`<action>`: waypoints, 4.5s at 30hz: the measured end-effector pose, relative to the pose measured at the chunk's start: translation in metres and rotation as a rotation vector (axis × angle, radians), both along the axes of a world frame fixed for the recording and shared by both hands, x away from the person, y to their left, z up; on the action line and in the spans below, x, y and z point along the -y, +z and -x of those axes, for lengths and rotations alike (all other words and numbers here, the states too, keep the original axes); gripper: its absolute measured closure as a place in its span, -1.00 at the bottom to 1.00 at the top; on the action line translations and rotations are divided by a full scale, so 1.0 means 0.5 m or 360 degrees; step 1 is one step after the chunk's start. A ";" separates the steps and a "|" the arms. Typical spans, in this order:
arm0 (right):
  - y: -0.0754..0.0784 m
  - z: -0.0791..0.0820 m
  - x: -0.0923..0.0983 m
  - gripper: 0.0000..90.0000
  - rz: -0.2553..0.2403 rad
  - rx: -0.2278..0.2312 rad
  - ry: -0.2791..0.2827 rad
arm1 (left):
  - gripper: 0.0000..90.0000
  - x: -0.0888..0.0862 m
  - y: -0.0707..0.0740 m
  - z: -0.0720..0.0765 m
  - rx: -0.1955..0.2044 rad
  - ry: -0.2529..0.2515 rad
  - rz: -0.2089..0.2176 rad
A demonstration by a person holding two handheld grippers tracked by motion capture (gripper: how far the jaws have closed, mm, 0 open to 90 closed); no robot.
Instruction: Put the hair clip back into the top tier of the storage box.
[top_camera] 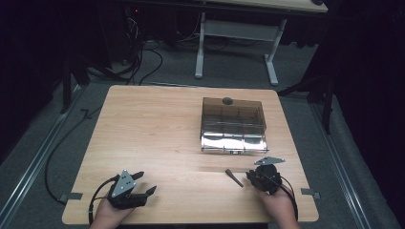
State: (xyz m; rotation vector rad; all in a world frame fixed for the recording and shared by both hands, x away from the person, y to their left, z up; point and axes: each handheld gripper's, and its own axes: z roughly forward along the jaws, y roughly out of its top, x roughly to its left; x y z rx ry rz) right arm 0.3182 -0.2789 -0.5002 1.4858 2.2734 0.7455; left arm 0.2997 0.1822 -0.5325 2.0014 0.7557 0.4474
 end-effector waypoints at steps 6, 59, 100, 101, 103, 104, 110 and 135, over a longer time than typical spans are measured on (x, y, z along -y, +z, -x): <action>0.014 -0.009 0.001 0.67 0.0021 -0.0087 0.0038 | -0.35 0.002 0.000 0.000 0.0006 0.0014 -0.0011; 0.040 -0.087 -0.118 0.45 0.0414 -0.0678 0.0455 | -0.39 0.006 0.000 0.003 -0.0001 -0.0076 -0.0033; 0.024 -0.129 -0.166 0.77 0.0522 -0.0709 0.0535 | -0.39 0.008 -0.001 0.000 -0.0016 -0.0093 -0.0052; 0.024 -0.129 -0.166 0.77 0.0523 -0.0709 0.0535 | -0.39 0.008 -0.001 0.001 -0.0010 -0.0092 -0.0053; 0.024 -0.129 -0.166 0.78 0.0524 -0.0708 0.0536 | -0.39 0.008 -0.001 0.001 -0.0009 -0.0094 -0.0054; 0.024 -0.129 -0.166 0.78 0.0523 -0.0709 0.0535 | -0.39 0.008 -0.001 0.001 -0.0015 -0.0096 -0.0052; 0.027 -0.129 -0.167 0.78 0.0507 -0.0719 0.0523 | -0.39 0.008 -0.001 0.001 -0.0012 -0.0099 -0.0050; 0.092 -0.124 -0.139 0.78 0.0473 -0.0708 0.0503 | -0.39 0.008 -0.001 0.002 -0.0001 -0.0102 -0.0050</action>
